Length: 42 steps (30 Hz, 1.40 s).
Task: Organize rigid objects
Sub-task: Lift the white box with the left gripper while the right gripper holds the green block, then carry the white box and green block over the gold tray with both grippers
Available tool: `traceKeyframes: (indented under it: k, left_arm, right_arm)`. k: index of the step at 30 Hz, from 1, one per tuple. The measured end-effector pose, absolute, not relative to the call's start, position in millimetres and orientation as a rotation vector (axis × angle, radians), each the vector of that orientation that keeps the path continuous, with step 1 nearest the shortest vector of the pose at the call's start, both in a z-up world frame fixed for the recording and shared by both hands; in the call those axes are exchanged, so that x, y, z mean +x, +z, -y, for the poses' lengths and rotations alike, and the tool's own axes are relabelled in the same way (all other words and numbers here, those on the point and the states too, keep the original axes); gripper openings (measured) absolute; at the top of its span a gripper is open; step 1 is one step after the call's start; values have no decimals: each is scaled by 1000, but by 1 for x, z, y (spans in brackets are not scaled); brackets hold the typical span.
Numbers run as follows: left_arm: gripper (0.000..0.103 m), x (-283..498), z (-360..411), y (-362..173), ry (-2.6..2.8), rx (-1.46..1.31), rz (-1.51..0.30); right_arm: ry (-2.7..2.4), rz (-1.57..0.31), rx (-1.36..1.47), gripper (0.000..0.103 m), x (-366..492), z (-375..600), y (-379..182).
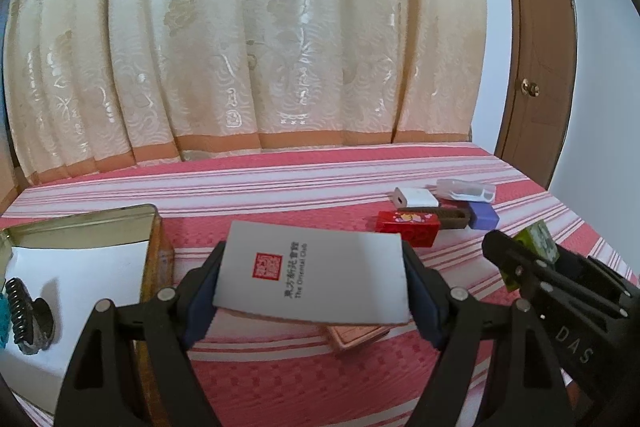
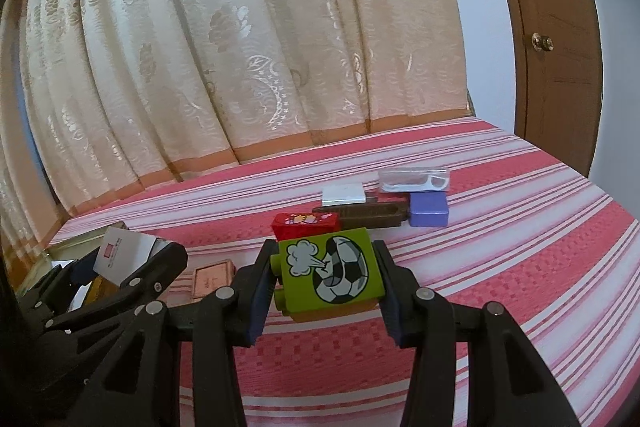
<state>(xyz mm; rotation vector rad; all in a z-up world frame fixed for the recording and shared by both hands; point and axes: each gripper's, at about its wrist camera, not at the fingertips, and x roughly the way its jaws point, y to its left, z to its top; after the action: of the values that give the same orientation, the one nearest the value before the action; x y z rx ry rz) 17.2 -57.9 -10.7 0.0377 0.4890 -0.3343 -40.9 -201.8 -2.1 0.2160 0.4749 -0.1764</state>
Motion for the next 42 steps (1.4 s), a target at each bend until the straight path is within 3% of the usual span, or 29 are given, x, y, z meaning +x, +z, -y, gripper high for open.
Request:
traceKeyframes:
  k: [42]
  left_arm:
    - [80,-10,-82,12,-148,-67,-424]
  right_arm:
    - [39,-390,127,49,-44,77,33]
